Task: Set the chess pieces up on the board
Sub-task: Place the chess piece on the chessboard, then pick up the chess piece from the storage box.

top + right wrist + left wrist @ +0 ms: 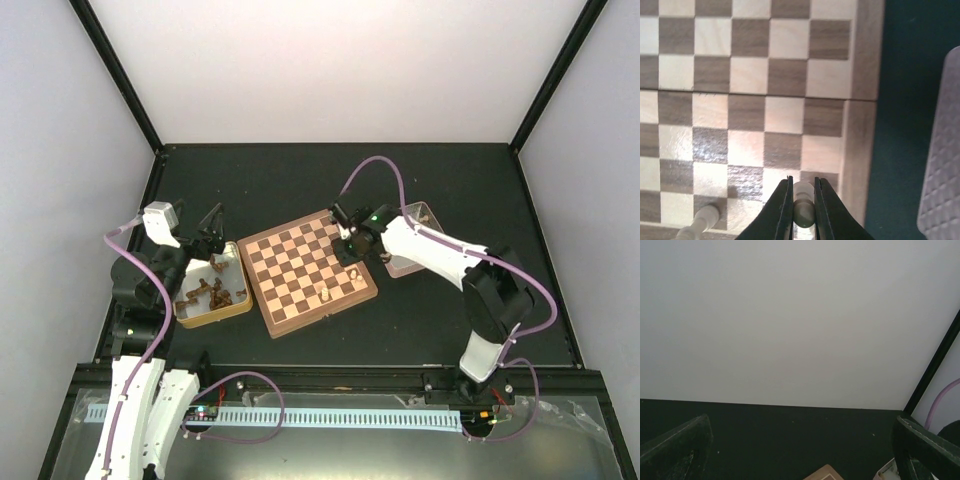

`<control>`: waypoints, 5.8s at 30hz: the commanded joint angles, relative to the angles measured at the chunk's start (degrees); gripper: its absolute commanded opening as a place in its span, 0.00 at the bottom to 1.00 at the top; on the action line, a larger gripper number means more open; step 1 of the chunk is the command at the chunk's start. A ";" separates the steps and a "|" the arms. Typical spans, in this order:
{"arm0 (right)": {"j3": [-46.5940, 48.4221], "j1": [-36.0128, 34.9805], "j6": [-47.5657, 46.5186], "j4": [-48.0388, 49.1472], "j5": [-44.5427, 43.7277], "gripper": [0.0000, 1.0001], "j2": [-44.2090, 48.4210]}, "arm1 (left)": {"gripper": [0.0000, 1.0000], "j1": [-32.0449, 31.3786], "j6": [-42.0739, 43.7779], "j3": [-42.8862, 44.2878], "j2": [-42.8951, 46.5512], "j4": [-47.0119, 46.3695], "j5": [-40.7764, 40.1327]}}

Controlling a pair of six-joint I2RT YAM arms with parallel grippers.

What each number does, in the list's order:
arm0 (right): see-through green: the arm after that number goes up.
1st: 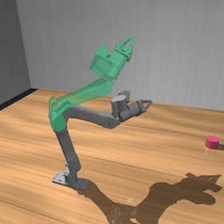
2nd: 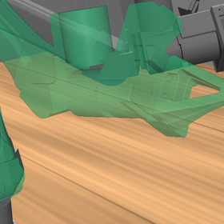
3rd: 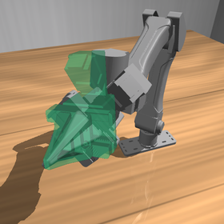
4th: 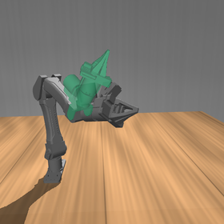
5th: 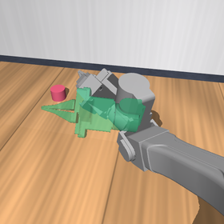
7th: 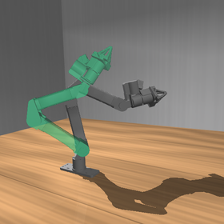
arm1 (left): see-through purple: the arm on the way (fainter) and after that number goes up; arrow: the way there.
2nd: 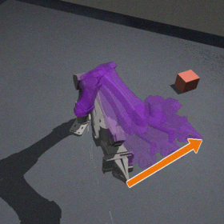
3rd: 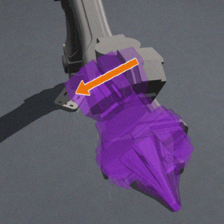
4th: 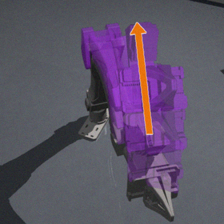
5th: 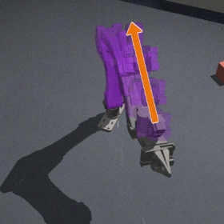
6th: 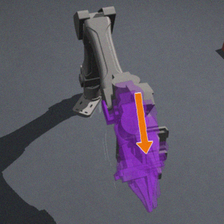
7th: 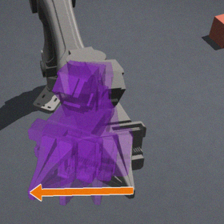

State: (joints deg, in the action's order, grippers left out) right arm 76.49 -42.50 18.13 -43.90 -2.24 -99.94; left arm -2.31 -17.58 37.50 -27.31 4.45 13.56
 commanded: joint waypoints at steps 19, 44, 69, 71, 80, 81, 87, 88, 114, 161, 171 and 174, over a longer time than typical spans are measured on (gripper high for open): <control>4.75 -6.92 2.15 -6.99 -3.20 0.12 -8.58 | 0.99 0.41 0.45 1.55 0.77 -0.36 1.03; 4.81 -6.79 3.25 -3.88 -5.68 0.24 -2.73 | 0.99 0.42 0.54 1.53 0.83 -0.25 0.90; 0.85 23.32 -5.77 3.85 -3.76 0.30 -4.35 | 0.99 0.39 0.37 1.42 0.95 -0.33 1.12; 2.02 23.87 -6.79 3.74 -3.12 0.26 -6.55 | 0.99 0.37 0.45 1.44 0.95 -0.31 0.99; 4.11 24.64 -7.62 3.88 -4.62 0.20 -12.18 | 0.99 0.42 0.56 1.53 0.83 -0.30 0.89; 4.15 24.66 -7.81 3.60 -4.54 0.21 -12.61 | 0.99 0.39 0.58 1.53 0.84 -0.29 0.88; 3.85 24.83 -8.06 3.12 -4.26 0.24 -13.87 | 0.99 0.38 0.54 1.52 0.67 -0.37 0.81; 3.92 24.91 -8.12 3.03 -4.12 0.24 -14.00 | 0.99 0.42 0.56 1.48 0.66 -0.37 0.80; -1.23 25.19 -3.36 11.74 -2.12 0.10 -5.98 | 0.99 0.45 0.54 1.43 0.57 -0.34 0.88; -22.15 31.22 37.14 36.73 25.77 0.12 24.78 | 0.75 -28.74 -82.40 24.83 -74.55 -44.80 24.40; -24.63 31.29 39.24 40.86 27.25 0.12 26.79 | 0.64 -35.43 -97.78 31.88 -83.68 -47.42 21.53; -25.34 31.37 40.06 41.97 28.26 0.12 27.08 | 0.64 -36.14 -101.45 33.29 -85.23 -49.82 20.79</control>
State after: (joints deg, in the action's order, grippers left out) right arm 52.21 -11.49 56.55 -5.23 23.99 -74.28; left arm -37.74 -109.97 67.05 -110.93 -39.22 36.16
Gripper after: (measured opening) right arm 0.135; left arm 0.639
